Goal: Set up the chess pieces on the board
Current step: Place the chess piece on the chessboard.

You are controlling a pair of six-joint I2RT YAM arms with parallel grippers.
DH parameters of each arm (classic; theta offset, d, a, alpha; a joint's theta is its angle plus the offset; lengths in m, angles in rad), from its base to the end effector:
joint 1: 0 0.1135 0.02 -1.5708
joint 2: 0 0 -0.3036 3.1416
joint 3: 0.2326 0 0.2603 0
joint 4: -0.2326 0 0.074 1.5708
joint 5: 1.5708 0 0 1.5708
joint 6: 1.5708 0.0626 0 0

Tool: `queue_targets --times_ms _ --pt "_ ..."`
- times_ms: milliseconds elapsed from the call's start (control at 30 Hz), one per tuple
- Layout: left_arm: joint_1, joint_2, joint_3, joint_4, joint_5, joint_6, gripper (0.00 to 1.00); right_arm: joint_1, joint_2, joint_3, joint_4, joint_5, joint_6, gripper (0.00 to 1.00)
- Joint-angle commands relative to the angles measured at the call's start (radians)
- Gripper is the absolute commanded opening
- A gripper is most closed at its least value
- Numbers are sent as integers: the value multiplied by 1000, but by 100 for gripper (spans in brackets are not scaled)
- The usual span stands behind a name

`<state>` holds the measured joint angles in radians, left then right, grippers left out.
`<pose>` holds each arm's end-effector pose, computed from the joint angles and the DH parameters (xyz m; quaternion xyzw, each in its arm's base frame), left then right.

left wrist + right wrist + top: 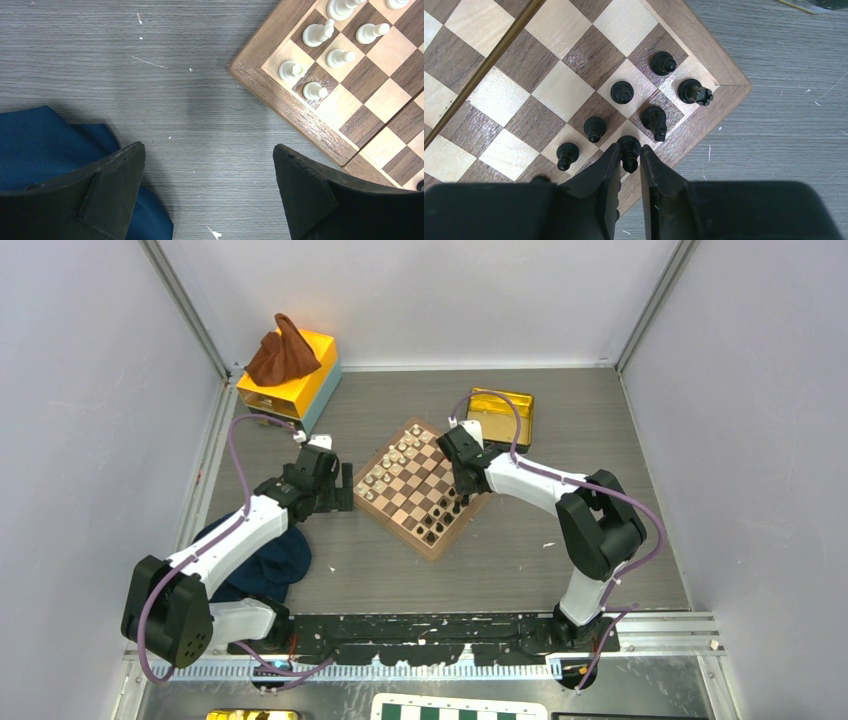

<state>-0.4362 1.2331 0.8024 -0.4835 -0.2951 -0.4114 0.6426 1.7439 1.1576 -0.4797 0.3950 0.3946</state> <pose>0.2400 -0.0918 0.2427 -0.0358 0.9368 -0.0043 0.3479 0.3188 0.2086 0.2071 -0.0688 0.9483 -0.0436 0.3069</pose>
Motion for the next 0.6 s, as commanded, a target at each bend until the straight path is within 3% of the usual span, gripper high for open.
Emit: queue_targets --times_ms 0,567 --pt "4 -4 43 32 -12 2 100 7 -14 31 2 16 -5 27" --pt "4 -3 43 33 -9 2 100 6 -36 72 -21 24 -17 28"
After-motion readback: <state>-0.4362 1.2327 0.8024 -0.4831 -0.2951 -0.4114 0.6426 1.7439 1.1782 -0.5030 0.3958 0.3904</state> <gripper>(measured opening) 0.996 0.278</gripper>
